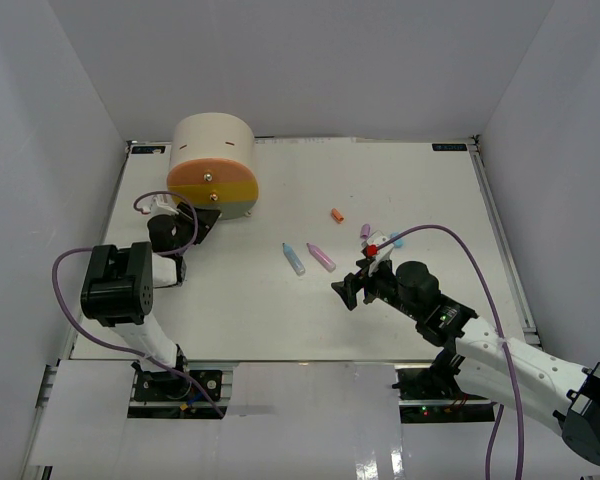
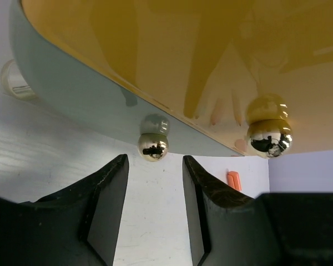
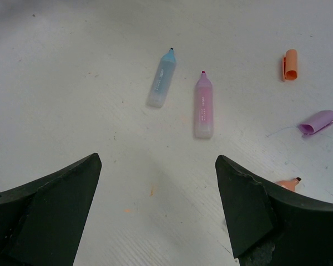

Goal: Sort the stationery into containers
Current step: Open the drawer in the storage box.

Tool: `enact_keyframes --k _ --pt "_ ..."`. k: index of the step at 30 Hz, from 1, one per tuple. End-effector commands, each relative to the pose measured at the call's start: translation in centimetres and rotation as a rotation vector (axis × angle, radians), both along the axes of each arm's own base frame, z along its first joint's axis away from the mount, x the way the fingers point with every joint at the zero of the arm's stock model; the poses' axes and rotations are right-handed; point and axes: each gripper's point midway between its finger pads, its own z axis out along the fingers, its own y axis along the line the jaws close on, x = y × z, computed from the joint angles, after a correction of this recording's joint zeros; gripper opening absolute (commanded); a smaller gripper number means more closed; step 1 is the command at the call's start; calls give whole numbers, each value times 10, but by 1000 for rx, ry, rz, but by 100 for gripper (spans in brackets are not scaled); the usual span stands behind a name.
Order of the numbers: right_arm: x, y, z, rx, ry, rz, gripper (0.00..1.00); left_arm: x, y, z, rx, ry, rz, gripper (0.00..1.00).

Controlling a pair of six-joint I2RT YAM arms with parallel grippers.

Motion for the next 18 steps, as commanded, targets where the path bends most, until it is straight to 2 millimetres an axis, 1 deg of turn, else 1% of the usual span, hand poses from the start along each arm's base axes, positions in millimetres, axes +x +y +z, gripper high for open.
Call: enact_keyframes --k 1,7,18 --pt "4 0 10 21 -45 -9 90 11 1 16 -7 -63 -1 54" --pt "4 0 9 17 -42 -9 90 14 -1 9 -15 -52 -7 53" --pt "4 -1 7 9 -40 -14 90 22 -3 10 -14 -61 -25 52"
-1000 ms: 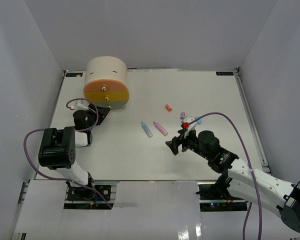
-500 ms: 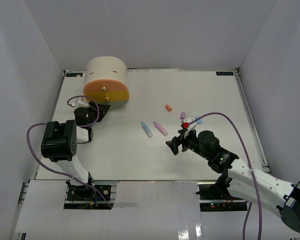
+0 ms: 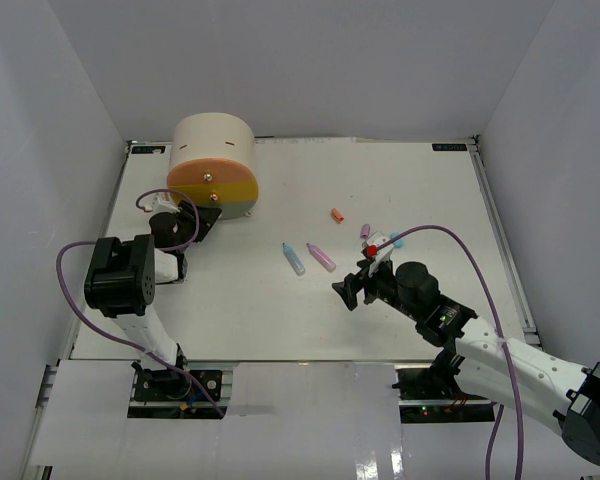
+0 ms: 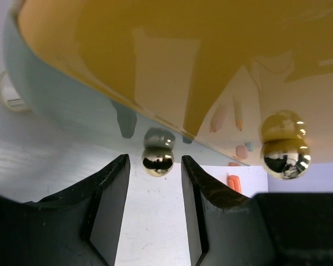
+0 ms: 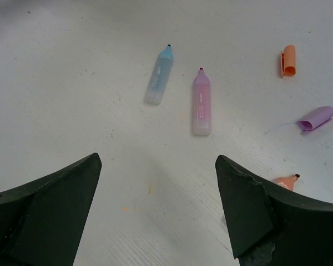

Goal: Sort the stationery into containers
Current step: Open the drawer in the storage box.

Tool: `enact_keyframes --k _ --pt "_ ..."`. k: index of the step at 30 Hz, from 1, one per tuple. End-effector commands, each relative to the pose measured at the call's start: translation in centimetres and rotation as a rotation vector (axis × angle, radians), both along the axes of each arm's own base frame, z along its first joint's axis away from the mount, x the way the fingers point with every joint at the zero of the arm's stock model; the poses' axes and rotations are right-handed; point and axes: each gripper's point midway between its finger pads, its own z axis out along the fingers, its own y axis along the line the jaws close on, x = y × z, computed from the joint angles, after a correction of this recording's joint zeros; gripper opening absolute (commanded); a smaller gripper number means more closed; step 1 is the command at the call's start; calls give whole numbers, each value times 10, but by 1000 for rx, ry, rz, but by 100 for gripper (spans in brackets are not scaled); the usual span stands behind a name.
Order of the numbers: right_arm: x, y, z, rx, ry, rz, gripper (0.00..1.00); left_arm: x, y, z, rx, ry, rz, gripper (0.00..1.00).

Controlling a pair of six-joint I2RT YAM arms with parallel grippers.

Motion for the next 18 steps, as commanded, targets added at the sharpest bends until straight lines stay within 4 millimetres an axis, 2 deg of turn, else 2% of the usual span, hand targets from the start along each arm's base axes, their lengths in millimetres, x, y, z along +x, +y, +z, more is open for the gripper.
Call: enact_keyframes --k 1,13,18 --pt "4 1 10 16 -43 -6 90 11 -3 19 -1 -66 -17 52" --pt "4 0 7 10 -40 -7 90 12 -5 11 -3 -49 -33 49" --pt "3 -1 5 6 -38 -8 90 15 -6 15 -1 -60 -41 45"
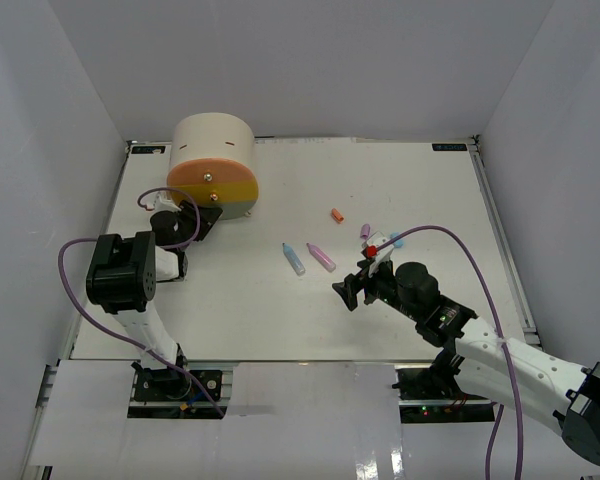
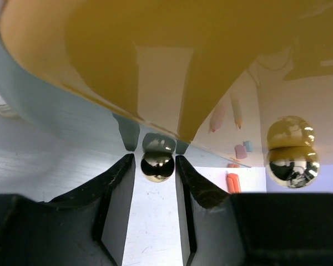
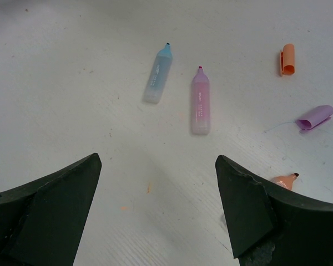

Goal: Sort the stationery into containers
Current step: Open the drawer in the storage box.

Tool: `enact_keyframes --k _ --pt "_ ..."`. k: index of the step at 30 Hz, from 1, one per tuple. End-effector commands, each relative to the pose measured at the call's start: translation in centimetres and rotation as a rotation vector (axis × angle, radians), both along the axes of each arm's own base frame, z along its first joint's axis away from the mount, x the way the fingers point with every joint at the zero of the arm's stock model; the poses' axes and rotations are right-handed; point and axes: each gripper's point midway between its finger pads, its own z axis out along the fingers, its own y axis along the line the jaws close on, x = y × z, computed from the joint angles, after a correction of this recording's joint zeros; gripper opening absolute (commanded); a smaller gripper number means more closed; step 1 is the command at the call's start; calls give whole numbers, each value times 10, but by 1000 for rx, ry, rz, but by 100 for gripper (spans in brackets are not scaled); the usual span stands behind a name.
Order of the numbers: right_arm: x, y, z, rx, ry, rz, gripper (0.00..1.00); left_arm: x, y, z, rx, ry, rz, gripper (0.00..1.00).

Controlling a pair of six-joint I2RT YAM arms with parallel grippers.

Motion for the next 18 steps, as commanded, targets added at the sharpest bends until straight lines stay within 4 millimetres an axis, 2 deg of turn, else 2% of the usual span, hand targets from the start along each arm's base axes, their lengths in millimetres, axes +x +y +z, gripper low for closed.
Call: enact_keyframes --k 1,6,12,18 --pt "4 1 9 15 -40 -7 90 9 -4 17 6 -60 -25 44" --pt "4 0 9 15 -40 -5 90 5 -4 18 15 -59 -25 38" --pt "3 1 10 19 -42 -4 90 -2 -4 20 20 -60 -26 24" --pt "2 1 11 21 -43 -1 90 -16 -5 17 28 -34 -28 22"
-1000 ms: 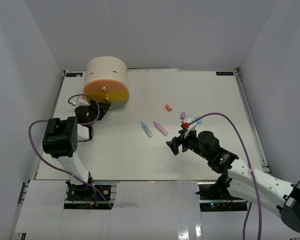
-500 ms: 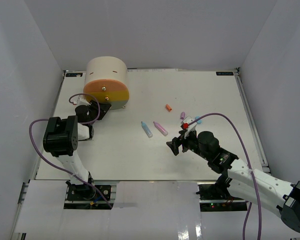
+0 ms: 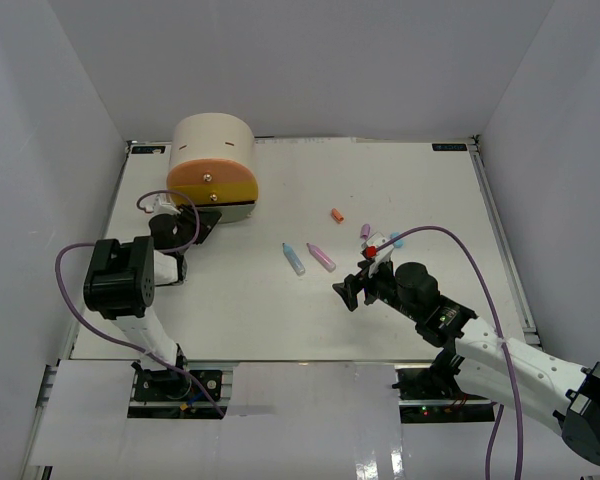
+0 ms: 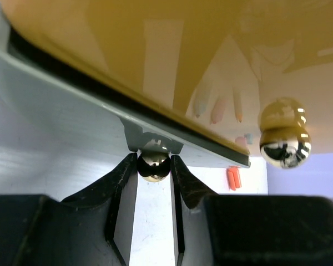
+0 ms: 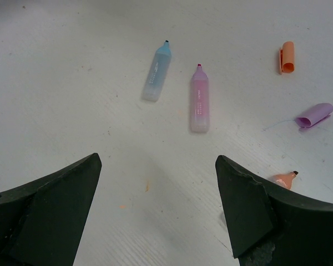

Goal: Sort the stationery into containers
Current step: Open the drawer in the storage box.

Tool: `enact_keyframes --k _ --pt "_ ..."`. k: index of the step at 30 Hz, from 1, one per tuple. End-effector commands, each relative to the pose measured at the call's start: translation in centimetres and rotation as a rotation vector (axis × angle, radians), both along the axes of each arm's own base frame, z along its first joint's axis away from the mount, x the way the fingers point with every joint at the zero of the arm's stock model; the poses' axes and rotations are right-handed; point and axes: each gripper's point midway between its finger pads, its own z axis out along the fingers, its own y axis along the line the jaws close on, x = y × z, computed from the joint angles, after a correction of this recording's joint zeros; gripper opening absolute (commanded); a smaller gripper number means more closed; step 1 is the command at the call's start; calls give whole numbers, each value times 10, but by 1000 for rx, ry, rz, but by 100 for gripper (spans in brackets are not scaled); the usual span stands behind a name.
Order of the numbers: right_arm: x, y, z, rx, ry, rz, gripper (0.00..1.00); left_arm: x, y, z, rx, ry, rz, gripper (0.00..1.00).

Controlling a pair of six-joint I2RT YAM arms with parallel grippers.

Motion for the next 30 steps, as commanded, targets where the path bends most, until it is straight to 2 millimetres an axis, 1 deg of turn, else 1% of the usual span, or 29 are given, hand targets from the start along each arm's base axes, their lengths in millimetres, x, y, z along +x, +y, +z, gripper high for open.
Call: enact_keyframes --k 1,7,9,10,13,17,18,30 --pt "2 2 13 30 -41 1 90 -11 -3 12 24 -23 -17 22" --pt "2 2 14 34 -44 4 90 -24 -4 10 22 -9 -15 22" --pt "2 2 13 30 -43 3 90 -30 -3 5 23 7 -13 22" --pt "2 2 13 30 -43 3 90 -32 -3 7 24 5 -10 22" --pt "2 2 13 34 -44 3 90 -40 -2 1 32 23 -8 22" --pt "1 2 12 33 -42 7 90 -49 -3 1 30 30 -8 22" --pt "1 3 12 35 -40 8 90 -52 -4 -2 29 39 -9 22" --pt "0 3 12 37 -40 11 90 -69 -4 -7 25 68 -7 23"
